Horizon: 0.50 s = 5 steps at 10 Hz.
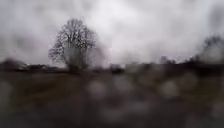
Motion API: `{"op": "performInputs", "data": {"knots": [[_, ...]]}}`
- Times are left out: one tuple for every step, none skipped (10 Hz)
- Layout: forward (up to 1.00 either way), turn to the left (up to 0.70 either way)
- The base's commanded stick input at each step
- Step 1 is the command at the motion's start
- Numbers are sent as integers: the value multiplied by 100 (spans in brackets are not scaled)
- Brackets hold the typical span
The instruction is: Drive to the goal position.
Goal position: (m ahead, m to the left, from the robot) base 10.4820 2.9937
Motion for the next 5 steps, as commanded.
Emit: {"op": "performInputs", "data": {"knots": [[100, 0], [100, 0], [100, 0], [100, 0], [100, 0]]}}
